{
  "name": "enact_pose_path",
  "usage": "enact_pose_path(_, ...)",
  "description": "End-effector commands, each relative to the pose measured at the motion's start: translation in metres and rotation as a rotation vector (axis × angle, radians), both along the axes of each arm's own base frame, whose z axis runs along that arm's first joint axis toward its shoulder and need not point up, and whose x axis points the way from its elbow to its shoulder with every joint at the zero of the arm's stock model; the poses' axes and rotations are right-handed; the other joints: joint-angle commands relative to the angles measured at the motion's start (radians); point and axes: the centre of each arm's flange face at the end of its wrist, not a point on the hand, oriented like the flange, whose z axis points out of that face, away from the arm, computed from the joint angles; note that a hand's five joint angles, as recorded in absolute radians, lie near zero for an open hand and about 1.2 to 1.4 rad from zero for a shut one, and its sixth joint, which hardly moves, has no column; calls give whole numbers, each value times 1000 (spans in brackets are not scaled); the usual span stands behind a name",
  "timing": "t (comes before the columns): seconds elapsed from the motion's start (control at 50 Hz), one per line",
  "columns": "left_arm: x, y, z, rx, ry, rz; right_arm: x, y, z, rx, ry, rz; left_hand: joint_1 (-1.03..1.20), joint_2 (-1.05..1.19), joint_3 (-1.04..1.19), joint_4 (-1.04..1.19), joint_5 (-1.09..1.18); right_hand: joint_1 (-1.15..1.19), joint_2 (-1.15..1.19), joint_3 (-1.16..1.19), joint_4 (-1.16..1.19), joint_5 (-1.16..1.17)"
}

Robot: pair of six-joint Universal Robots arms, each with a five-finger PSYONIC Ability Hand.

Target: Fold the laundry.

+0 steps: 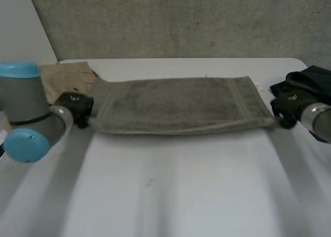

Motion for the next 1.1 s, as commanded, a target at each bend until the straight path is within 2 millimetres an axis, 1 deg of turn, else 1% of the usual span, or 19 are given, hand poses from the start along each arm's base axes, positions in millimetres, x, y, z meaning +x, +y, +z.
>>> enact_pose_path(0.02,27,63,13,168,-167,-97,-38,64,34,218,198,59,252,200,208,202,243,274,223,206,198,206)
enact_pose_path(0.06,34,82,15,227,-225,-138,-44,74,35,253,244,100,252,200,208,202,243,274,223,206,198,206)
enact_pose_path(0.08,36,88,15,246,-243,-156,-47,81,34,285,276,149,252,200,208,202,243,274,223,206,198,206)
enact_pose_path(0.1,38,92,15,261,-254,-171,-49,83,33,290,298,175,252,200,208,202,243,274,223,206,198,206)
enact_pose_path(0.14,40,100,13,291,-268,-215,-50,83,33,286,321,200,252,200,208,202,243,274,223,206,198,206)
enact_pose_path(0.2,38,99,15,277,-262,-243,-48,76,28,272,295,186,252,200,208,202,243,274,223,206,198,206)
enact_pose_path(0.28,28,83,23,208,-215,-226,-40,61,24,208,211,128,252,200,208,202,243,274,223,206,198,206)
enact_pose_path(0.38,17,52,30,161,-105,-106,-28,33,22,47,109,62,252,200,208,202,243,274,223,206,198,206)
enact_pose_path(0.48,5,25,33,118,-26,-21,-24,7,14,-75,66,-9,252,200,208,202,243,274,223,206,198,206)
enact_pose_path(0.62,-14,5,25,88,5,7,-13,-6,1,-131,70,-22,252,200,208,202,243,274,223,206,198,206)
enact_pose_path(0.76,-24,-14,18,45,-16,68,5,-24,-10,-226,57,6,252,200,208,202,243,274,223,206,198,206)
enact_pose_path(0.82,-29,-18,16,33,-17,75,9,-30,-14,-242,60,3,252,200,208,202,243,274,223,206,198,206)
enact_pose_path(0.84,-31,-20,15,24,-18,82,12,-33,-16,-251,61,-4,72,20,28,22,63,-270,-321,-338,-346,-338)
enact_pose_path(0.88,-33,-22,15,13,-15,86,14,-36,-18,-254,61,-21,-505,-557,-549,-555,-514,-942,-992,-1009,-1017,-1009)
enact_pose_path(0.9,-33,-23,16,8,-14,94,14,-37,-18,-255,59,-34,-798,-851,-843,-849,-808,-948,-999,-1016,-1024,-1015)
enact_pose_path(0.92,-34,-22,19,1,-14,98,13,-39,-17,-256,54,-67,-969,-1022,-1014,-1020,-979,-948,-999,-1016,-1024,-1015)
enact_pose_path(0.98,-36,-18,24,-7,-12,95,10,-39,-11,-250,30,-116,-969,-1022,-1014,-1020,-979,-948,-999,-1016,-1024,-1015)
enact_pose_path(1.06,-39,-6,36,-19,-13,76,8,-30,4,-220,-46,-140,-969,-1022,-1014,-1020,-979,-948,-999,-1016,-1024,-1015)
enact_pose_path(1.1,-39,5,38,-9,-19,60,6,-25,12,-209,-83,-128,-969,-1022,-1014,-1020,-979,-948,-999,-1016,-1024,-1015)
